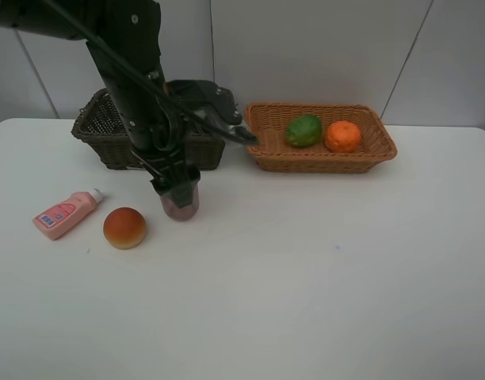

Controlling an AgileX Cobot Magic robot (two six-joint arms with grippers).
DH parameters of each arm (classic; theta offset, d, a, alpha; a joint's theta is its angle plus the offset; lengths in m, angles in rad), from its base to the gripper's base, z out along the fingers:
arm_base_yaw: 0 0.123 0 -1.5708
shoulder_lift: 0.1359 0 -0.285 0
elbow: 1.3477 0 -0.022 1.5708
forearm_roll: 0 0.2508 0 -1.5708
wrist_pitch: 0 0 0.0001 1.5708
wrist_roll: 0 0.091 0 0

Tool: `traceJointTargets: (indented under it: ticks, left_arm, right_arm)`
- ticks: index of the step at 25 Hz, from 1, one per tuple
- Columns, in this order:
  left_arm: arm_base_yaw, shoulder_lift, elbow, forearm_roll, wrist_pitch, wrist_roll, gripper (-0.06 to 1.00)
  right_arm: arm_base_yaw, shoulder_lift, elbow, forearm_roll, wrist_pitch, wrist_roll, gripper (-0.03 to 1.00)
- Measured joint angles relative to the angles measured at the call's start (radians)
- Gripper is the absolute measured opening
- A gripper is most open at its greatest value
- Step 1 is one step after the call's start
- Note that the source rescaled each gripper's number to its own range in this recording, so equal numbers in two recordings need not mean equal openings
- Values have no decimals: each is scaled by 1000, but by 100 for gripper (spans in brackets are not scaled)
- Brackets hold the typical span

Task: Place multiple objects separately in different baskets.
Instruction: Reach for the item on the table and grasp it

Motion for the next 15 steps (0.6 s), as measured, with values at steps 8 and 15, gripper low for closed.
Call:
traceJointTargets:
  ticks: [8,15]
  left_arm:
    - [0,52,-8,25,-28,111,100]
    - [0,80,-8,34,-37,144,100]
  right_arm:
    - [0,0,0,0,0,0,82]
    - [0,0,0,0,0,0,82]
